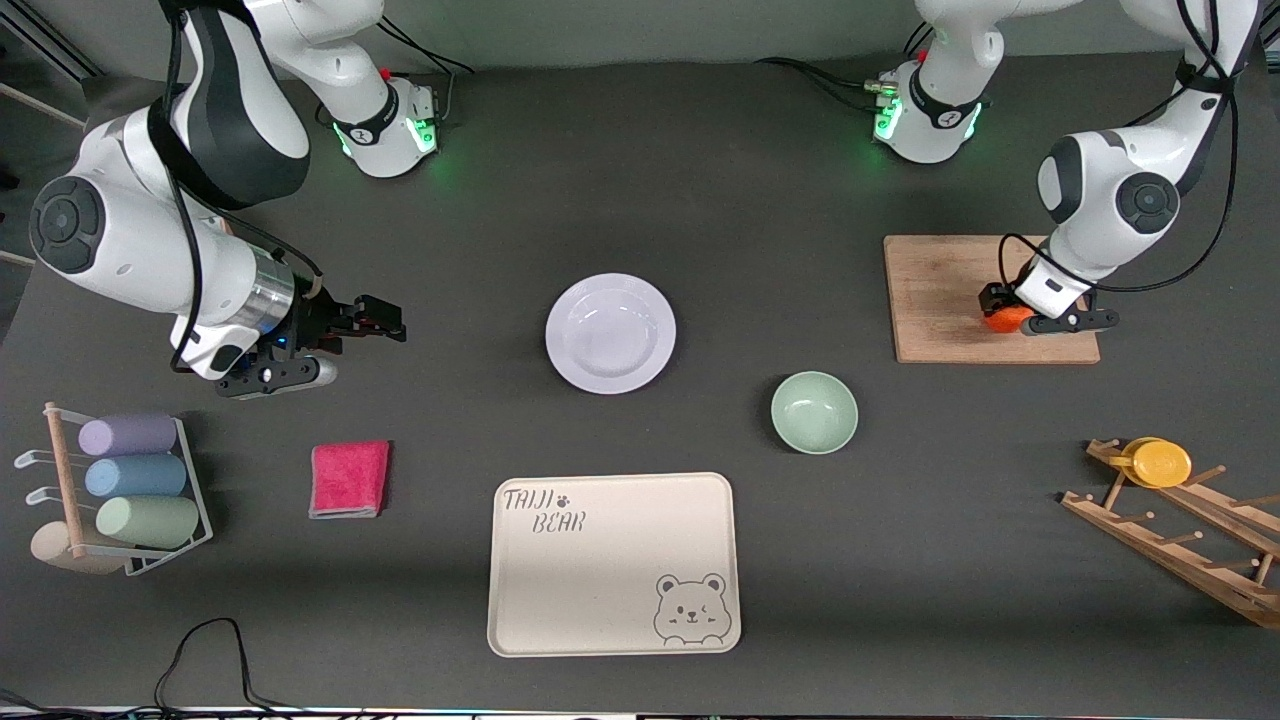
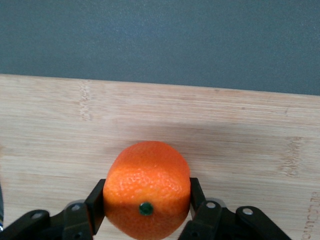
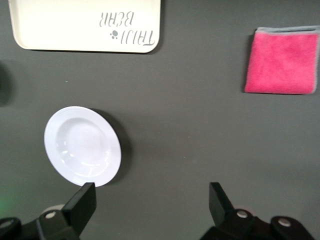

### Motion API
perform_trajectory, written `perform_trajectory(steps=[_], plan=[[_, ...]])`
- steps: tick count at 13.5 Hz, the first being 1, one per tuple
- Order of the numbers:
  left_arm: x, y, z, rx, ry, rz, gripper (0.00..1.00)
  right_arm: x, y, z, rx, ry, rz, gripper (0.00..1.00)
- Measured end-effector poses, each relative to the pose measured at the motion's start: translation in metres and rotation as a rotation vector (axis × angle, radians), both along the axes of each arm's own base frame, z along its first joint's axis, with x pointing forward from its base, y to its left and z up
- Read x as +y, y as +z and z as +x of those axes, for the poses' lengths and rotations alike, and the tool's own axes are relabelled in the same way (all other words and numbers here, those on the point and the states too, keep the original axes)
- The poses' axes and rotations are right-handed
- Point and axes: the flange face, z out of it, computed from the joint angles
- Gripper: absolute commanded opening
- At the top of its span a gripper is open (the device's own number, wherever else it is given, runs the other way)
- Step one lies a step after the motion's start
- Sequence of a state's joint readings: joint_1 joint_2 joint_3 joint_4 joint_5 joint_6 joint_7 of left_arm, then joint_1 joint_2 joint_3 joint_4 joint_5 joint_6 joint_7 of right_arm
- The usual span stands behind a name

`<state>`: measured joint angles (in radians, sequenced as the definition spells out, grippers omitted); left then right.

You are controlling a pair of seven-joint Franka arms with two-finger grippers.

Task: Place orange and plate with both arms
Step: 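Close the left gripper around the orange, then lift the orange and carry it toward the white plate with the left gripper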

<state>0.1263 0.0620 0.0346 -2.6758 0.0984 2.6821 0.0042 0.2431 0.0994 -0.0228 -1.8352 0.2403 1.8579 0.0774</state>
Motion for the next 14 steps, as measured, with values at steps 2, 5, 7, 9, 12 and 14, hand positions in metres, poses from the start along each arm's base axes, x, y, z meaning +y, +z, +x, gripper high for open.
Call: perform_trajectory(steps=[2,5,7,9,12,14], plan=[[0.000,0.001,0.000,0.002,0.000,0.000,0.00,0.004,-0.005,-0.002,0.021,-0.013,0.035,1.00],[0.003,0.033,0.003,0.051,0.008,0.004,0.00,0.024,-0.024,-0.010,0.070,-0.032,0.117,1.00],[0.006,0.093,0.009,0.078,0.016,0.012,0.00,0.043,-0.031,-0.016,0.069,-0.008,0.121,1.00],[0.004,0.169,0.015,0.102,0.015,0.023,0.00,0.049,-0.031,-0.016,0.053,-0.003,0.123,1.00],[-0.015,0.298,0.034,0.124,-0.011,0.039,0.00,0.050,-0.036,-0.008,0.007,0.006,0.166,1.00],[-0.032,0.358,0.045,0.128,-0.035,0.049,0.00,0.053,-0.043,-0.006,0.013,0.021,0.218,1.00]])
